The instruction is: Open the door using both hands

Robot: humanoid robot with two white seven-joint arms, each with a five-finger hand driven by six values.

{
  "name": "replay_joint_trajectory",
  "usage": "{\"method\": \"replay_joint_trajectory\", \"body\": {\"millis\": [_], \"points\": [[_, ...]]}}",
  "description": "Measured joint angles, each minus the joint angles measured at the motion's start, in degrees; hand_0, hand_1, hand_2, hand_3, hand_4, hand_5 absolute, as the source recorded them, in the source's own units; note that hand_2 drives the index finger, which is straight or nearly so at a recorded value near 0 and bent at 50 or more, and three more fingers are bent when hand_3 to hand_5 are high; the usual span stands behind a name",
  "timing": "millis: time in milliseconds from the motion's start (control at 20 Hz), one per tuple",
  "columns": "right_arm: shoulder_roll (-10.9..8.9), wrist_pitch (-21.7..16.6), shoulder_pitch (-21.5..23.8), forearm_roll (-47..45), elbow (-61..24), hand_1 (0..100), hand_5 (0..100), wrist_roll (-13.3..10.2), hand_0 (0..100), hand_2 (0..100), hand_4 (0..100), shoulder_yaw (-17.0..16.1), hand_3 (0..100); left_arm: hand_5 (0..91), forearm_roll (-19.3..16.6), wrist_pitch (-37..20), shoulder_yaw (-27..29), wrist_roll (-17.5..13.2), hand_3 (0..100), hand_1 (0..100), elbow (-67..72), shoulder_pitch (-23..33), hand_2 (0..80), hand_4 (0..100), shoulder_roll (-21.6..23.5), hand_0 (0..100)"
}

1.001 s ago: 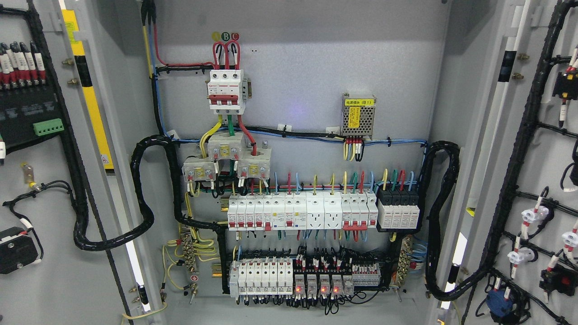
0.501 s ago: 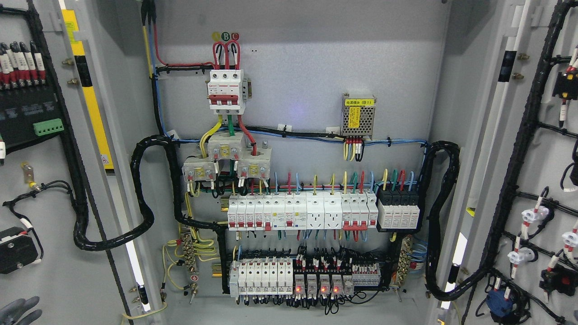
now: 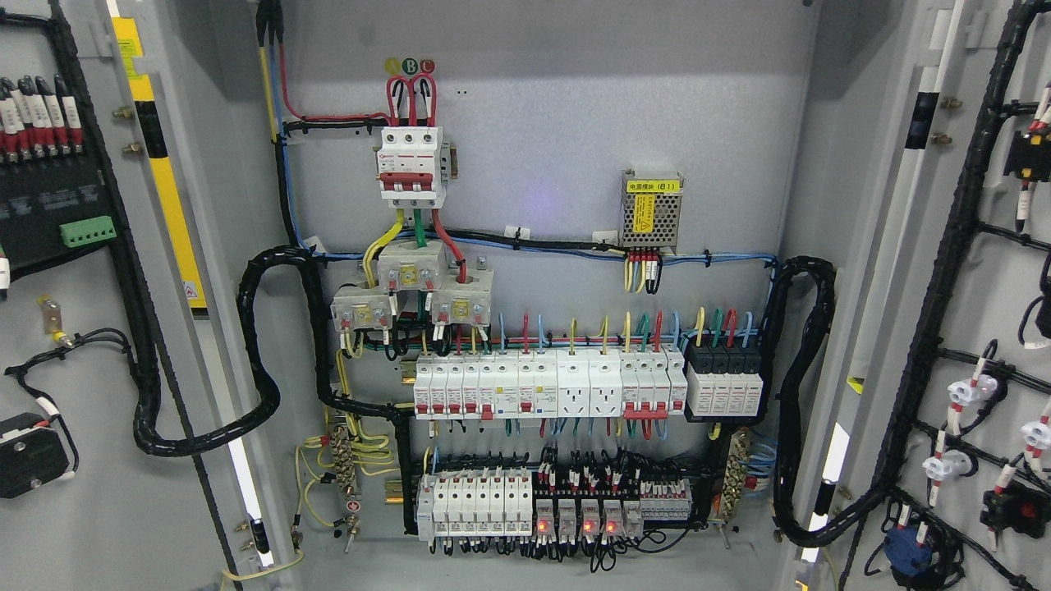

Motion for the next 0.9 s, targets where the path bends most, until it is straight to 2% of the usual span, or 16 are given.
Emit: {"method": "replay_joint_trajectory", "body": {"millis": [250,451,901], "points": [[0.15,0.05,0.82,1.17,6.96,3,0,0.26,22,0,0,5.93,0,0.0,-3.58,-0.30,-5.31,0.36,0,0,9.67,-0.71,0.0,0,-4.95,0],[0.37,0.16,0.76,4.35,15.17,3,0,-1.21,22,0,0,9.50,0,0.0,-4.81,-0.38,-8.02,0.15,0,0,20.84,-2.84,0.0,0,-9.26,0],[3.29,0.21,-4.53,10.46,40.47,4,0,-2.67,22,0,0,13.82,0,0.0,-5.86,-0.58,-11.71,-0.28,0,0,50.94,-10.39,0.0,0,-16.87,0]]}}
